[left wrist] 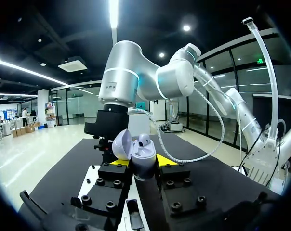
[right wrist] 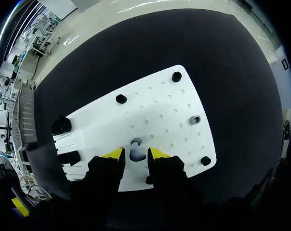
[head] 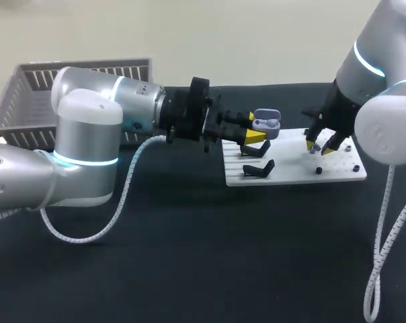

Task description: Pick up each earbud case from the left stands, insert the matching earbuds, close the lid, and place the case in the box.

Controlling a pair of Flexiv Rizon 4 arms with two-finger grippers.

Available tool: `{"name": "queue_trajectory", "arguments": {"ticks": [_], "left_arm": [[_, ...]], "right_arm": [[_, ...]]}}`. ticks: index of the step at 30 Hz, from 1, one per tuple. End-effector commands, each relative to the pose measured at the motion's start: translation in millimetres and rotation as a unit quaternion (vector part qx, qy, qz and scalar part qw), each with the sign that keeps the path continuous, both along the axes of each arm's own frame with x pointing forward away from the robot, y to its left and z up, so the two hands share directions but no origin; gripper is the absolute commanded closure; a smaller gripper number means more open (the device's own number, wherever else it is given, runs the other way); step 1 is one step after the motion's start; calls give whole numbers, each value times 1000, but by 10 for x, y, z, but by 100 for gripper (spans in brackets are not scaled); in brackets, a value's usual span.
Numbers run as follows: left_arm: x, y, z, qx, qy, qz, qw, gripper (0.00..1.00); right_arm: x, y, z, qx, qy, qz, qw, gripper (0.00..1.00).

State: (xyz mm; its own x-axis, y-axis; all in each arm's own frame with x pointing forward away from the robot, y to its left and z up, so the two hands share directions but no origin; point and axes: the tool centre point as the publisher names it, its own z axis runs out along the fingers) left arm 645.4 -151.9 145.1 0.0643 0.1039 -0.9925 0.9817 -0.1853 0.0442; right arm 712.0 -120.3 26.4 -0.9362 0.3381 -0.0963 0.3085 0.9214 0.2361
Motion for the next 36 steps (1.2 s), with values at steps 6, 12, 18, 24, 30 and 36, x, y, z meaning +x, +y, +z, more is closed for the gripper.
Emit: {"name": "queue_trajectory", "arguments": {"ticks": [6,12,18,24,30,36], "left_arm": [[-4,-4,0,0,0,1,1000,100],[-4,-4,0,0,0,1,1000,100],[-4,-4,0,0,0,1,1000,100],[-4,-4,0,0,0,1,1000,100],[-4,-4,0,0,0,1,1000,100],[-4,-4,0,0,0,1,1000,100]], "right_arm": [[40,-12,-15,0,2,-1,1000,87],[8,-37,12,-1,1,-3,1000,100],[-105,-45,192,0,-6,-4,1000,100],[-226,-41,555,3,-26,-4,1000,100],[-345,-14,1020,8,-54,0,999,100],[-464,57,1508,25,-76,24,997,100]]}}
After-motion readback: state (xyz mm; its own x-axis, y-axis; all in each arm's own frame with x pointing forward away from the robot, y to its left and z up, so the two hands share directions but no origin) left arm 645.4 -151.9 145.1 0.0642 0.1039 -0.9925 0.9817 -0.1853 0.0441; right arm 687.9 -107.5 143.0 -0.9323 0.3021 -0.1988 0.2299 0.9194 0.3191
